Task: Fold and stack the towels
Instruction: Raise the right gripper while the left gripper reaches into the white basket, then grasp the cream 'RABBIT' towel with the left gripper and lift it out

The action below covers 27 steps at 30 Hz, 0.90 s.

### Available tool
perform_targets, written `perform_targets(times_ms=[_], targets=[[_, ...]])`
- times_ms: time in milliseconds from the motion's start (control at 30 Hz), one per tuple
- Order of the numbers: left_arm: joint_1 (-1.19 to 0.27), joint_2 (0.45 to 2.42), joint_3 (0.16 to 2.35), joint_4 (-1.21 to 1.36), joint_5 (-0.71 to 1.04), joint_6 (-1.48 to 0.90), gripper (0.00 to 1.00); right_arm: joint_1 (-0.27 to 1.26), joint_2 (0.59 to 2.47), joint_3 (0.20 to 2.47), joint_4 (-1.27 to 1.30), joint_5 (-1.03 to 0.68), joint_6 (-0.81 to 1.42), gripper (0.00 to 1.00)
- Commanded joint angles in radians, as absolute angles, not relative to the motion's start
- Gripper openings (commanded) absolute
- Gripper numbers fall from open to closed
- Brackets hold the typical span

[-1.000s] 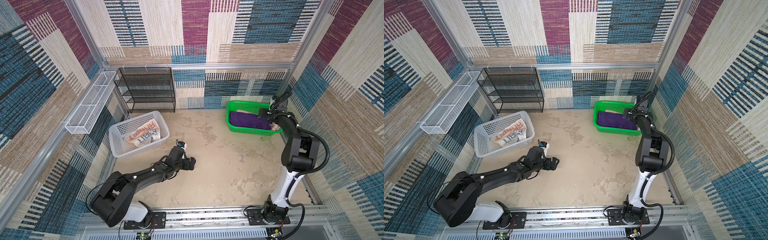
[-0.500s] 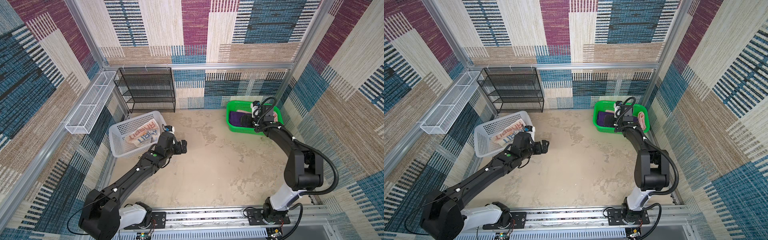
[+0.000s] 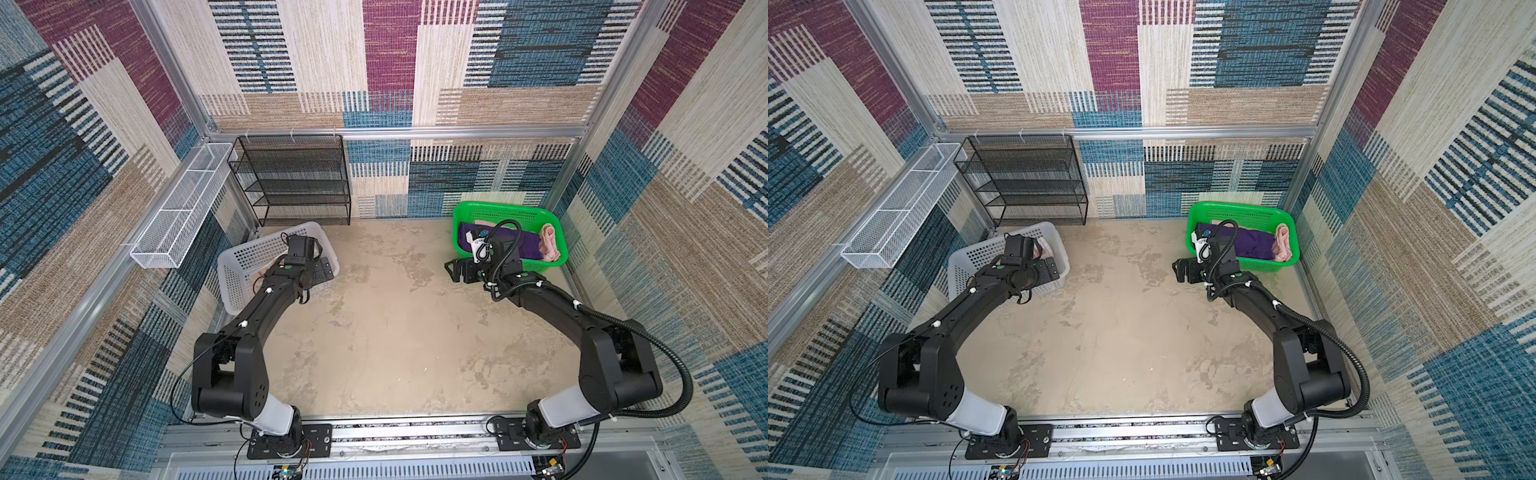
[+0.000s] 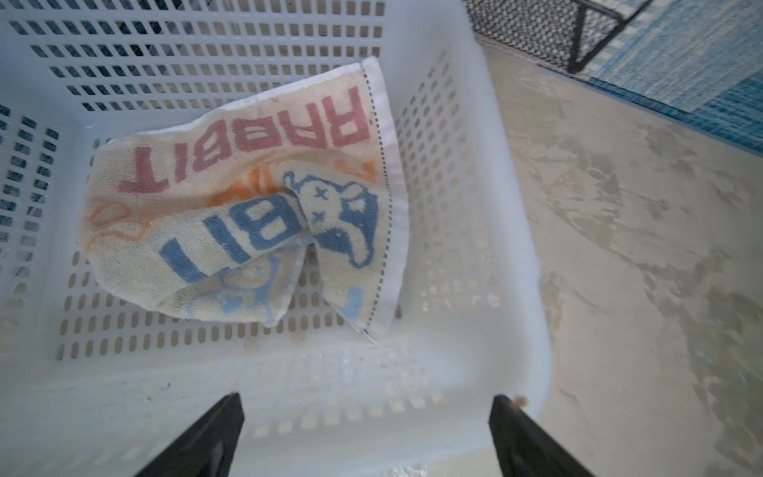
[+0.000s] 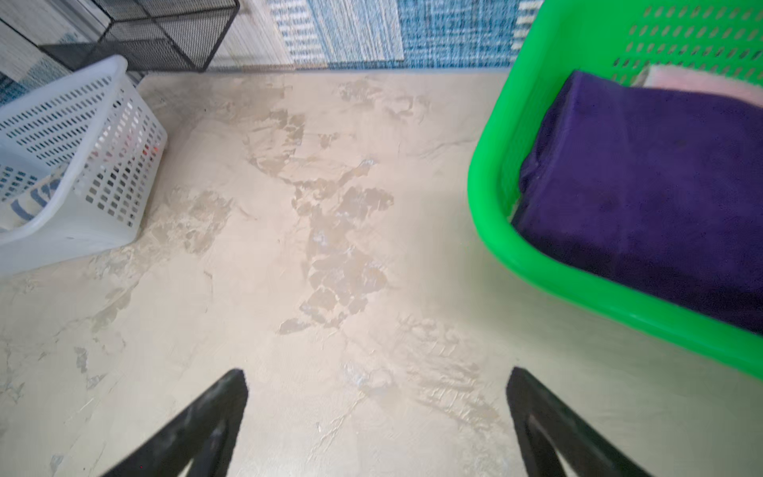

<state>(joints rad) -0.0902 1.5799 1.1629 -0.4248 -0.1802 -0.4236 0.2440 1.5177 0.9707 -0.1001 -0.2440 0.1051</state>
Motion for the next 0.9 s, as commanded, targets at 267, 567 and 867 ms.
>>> perform_targets(times_ms=[267, 567, 867], targets=[[0.013, 1.854, 1.318, -0.425, -0.089, -0.421, 0.83, 0.275, 1.467, 0.840, -0.014, -0.239, 0.168, 1.00], [0.014, 1.908, 1.322, -0.358, -0.044, -0.403, 0.27, 0.276, 1.377, 0.764, -0.011, -0.190, 0.176, 1.00], [0.011, 1.736, 1.259, -0.309, 0.000, -0.374, 0.00, 0.275, 1.390, 0.762, 0.023, -0.203, 0.186, 1.00]])
